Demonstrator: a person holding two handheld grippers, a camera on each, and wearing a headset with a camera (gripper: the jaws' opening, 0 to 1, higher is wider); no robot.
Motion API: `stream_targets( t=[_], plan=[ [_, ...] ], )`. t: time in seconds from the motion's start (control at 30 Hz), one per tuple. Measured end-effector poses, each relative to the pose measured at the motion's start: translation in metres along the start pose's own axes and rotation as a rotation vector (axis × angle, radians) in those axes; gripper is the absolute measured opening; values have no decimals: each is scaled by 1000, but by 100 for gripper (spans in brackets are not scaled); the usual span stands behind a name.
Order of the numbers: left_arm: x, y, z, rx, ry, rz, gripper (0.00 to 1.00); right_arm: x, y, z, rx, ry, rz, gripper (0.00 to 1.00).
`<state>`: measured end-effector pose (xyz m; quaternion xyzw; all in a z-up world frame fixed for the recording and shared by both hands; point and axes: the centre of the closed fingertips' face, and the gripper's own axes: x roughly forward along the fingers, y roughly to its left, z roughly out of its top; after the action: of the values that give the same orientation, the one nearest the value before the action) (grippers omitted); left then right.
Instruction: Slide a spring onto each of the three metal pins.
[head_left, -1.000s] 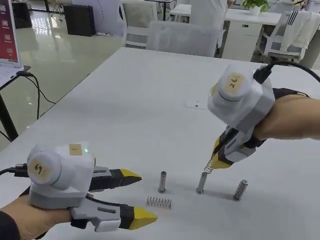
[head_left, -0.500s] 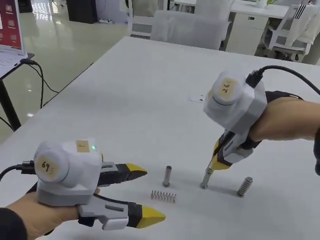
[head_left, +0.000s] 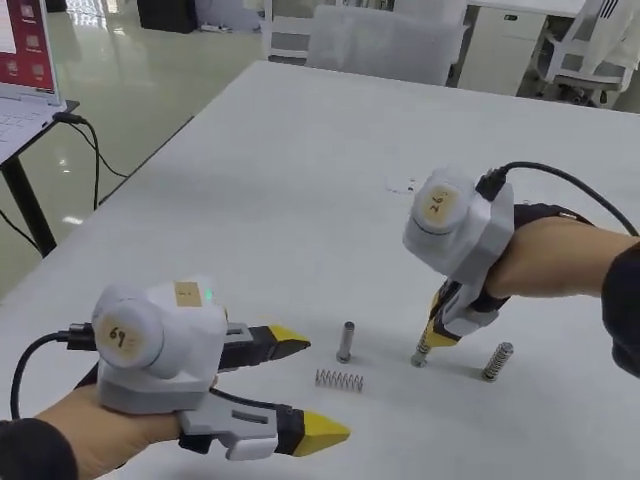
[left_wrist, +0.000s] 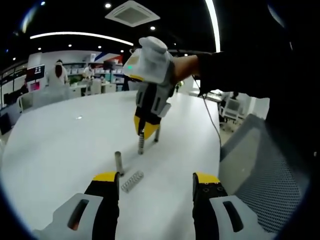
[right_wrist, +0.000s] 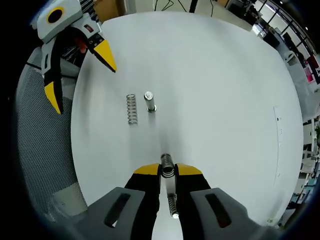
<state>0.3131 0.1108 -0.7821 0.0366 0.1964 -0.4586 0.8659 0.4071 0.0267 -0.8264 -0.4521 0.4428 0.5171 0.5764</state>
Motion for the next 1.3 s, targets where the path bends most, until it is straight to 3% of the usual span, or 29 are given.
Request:
stream_targets(
  t=[0.3, 0.57, 0.73, 1.0, 1.13, 1.3],
  plan=[
    [-6, 2, -2, -19, -1, -10, 54, 14, 1, -3, 47, 18, 1, 8],
    [2, 7, -5, -17, -21, -43, 55, 14, 3, -2, 67, 13, -4, 9],
    [10, 12, -7, -6, -33, -62, 55, 18, 2, -5, 65, 24, -14, 14],
    [13, 20, -12, 11, -36, -80, 55, 2, -1, -7, 78, -2, -61, 21],
    [13, 22, -15, 17, -24, -86, 55, -8, 5, -5, 107, -44, -66, 22],
    [14, 23, -17, 17, -16, -89, 55, -10, 20, -14, 138, -46, -58, 21]
  ],
)
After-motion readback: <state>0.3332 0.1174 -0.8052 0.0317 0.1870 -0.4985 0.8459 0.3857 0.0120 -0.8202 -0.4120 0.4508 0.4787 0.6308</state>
